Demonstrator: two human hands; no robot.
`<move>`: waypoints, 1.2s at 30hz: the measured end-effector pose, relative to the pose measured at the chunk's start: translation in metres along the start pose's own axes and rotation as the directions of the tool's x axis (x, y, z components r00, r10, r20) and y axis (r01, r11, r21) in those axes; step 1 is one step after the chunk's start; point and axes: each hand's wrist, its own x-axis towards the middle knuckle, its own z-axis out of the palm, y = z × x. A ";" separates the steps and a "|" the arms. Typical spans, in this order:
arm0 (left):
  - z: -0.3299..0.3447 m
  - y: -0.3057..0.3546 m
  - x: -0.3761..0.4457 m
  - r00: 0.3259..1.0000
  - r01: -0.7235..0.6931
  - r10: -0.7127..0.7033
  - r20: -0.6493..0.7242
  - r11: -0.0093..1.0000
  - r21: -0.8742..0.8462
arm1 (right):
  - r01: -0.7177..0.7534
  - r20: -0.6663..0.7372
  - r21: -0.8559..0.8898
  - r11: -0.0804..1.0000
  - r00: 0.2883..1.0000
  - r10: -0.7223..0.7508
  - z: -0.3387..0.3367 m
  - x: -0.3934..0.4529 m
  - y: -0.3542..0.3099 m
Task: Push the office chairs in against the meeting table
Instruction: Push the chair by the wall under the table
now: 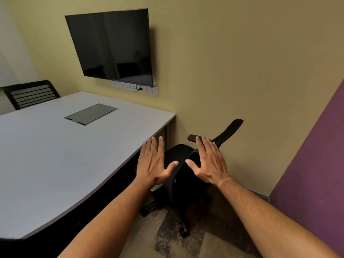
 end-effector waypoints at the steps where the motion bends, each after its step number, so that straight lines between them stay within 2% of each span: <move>1: 0.007 0.006 0.014 1.000 -0.001 0.001 0.004 1.000 -0.005 | 0.001 0.006 -0.006 1.000 1.000 -0.001 0.003 0.009 0.012; 9: 0.062 0.061 0.104 0.999 -0.022 0.024 0.037 0.998 -0.064 | -0.043 0.027 -0.049 0.998 0.999 0.044 0.017 0.065 0.110; 13: 0.089 0.096 0.127 0.994 0.004 0.006 0.105 0.996 -0.088 | -0.049 0.052 -0.077 0.996 0.997 0.053 0.027 0.086 0.162; 17: 0.117 0.133 0.147 0.976 0.068 -0.046 0.214 0.993 -0.096 | 0.009 0.091 -0.087 0.996 0.996 -0.001 0.043 0.116 0.217; 23: 0.146 0.172 0.188 0.885 0.285 -0.218 0.411 0.952 -0.108 | 0.068 0.181 -0.038 0.997 0.982 -0.060 0.074 0.174 0.293; 27: 0.150 0.184 0.201 0.780 0.448 -0.350 0.520 0.891 -0.072 | 0.137 0.197 -0.041 0.990 0.972 -0.127 0.086 0.205 0.315; 30: 0.150 0.191 0.206 0.733 0.519 -0.423 0.533 0.854 -0.037 | 0.170 0.155 0.013 0.985 0.973 -0.170 0.093 0.221 0.323; 36: 0.146 0.198 0.207 0.702 0.576 -0.508 0.499 0.817 0.022 | 0.235 0.145 0.057 0.970 0.960 -0.240 0.097 0.240 0.323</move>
